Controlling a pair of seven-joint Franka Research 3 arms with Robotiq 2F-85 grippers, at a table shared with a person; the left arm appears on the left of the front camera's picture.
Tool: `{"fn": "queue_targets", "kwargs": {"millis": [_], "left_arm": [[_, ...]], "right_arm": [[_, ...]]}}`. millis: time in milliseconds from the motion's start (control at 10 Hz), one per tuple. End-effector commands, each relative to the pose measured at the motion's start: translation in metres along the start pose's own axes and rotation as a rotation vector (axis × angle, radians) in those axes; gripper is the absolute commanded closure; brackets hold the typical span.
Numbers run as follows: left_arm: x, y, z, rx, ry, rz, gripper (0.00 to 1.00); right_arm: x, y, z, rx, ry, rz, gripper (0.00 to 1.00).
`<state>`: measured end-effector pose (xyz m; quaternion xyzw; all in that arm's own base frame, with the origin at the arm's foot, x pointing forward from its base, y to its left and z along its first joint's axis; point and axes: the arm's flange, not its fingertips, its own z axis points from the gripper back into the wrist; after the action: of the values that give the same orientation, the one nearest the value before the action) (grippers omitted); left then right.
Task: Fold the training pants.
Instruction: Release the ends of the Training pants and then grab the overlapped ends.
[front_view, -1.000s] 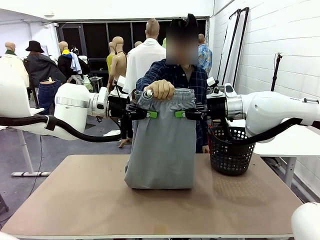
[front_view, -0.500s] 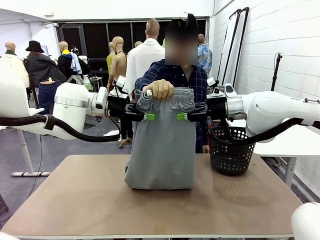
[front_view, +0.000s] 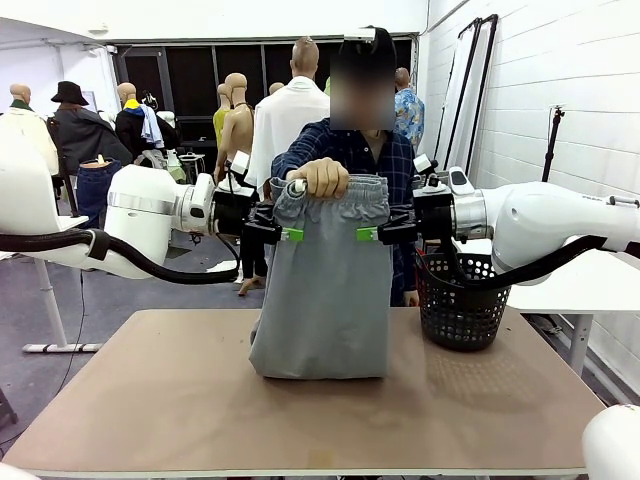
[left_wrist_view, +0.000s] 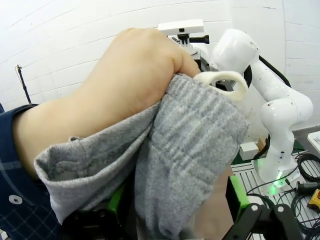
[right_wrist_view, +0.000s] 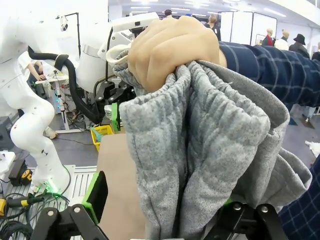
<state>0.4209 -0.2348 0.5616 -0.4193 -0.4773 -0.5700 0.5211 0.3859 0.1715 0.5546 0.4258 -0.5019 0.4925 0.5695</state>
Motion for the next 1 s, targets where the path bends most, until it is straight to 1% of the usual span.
{"fn": "queue_targets", "kwargs": {"millis": [0,100,300,900], "left_arm": [[0.003,0.002,0.004,0.015,0.002,-0.025,0.00],[0.003,0.004,0.006,0.050,0.012,-0.015,0.00],[0.004,0.003,0.009,0.067,0.005,-0.020,0.00],[0.006,-0.013,0.034,0.147,-0.003,-0.015,0.00]], "right_arm": [[0.003,0.002,-0.001,0.003,0.013,0.004,0.00],[0.003,0.002,0.000,-0.015,0.019,0.019,0.00],[0.003,0.003,0.005,-0.062,0.029,0.035,0.00],[-0.001,0.008,0.027,-0.121,0.035,0.018,0.00]]}}
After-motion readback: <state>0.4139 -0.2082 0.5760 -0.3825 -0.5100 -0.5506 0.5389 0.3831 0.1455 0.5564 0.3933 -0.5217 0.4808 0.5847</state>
